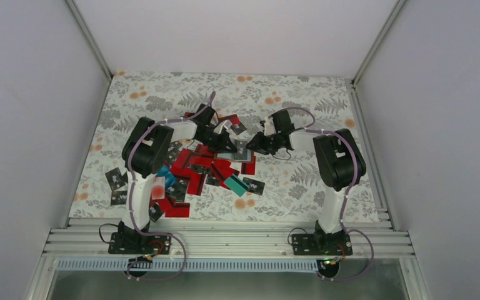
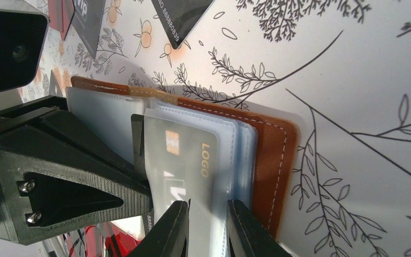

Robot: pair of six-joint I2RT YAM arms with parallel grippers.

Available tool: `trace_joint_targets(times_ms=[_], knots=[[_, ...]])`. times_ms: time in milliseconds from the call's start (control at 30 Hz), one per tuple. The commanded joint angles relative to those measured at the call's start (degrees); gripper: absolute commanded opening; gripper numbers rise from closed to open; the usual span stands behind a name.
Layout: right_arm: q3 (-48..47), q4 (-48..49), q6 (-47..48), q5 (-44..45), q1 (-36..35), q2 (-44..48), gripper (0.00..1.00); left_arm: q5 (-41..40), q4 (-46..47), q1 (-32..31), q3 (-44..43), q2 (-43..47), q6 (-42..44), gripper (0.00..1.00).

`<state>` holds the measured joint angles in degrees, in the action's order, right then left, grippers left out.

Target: Put the credit cards into the card holder

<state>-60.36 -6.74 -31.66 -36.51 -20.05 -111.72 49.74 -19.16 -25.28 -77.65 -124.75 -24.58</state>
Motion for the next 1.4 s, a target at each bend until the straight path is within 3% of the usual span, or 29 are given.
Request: trace_joint_targets(times_ms=[0,800,900,1033,1200,1367], knots=[[0.48,-3.18,1.25,4.67,0.1,-3.71,0.21,-2.73,-3.2,-2.69,-0.52,-4.04,0.16,0.03],[1.65,-2.1,2.34,2.95,0.18,-1.67,0.2,-5.9,-8.58,-4.89,-5.69,-4.57,0.58,0.13],[1.5,-2.56,2.75,3.37,0.25,-1.03,0.2,-7.79,-9.38,-4.95,-5.16,-2.97,0.54,0.19],[1.06,-3.54,3.39,3.92,0.45,0.02,0.2,-11.1,-9.97,-5.04,-4.1,-0.11,0.16,0.35],[0.6,-4.6,3.92,4.38,0.62,1.43,0.21,-13.09,-11.27,-5.43,-3.55,2.25,0.19,0.43],[0.12,-5.6,4.47,4.51,0.78,2.74,0.22,-15.73,-13.25,-6.56,-3.48,4.17,0.51,0.59]])
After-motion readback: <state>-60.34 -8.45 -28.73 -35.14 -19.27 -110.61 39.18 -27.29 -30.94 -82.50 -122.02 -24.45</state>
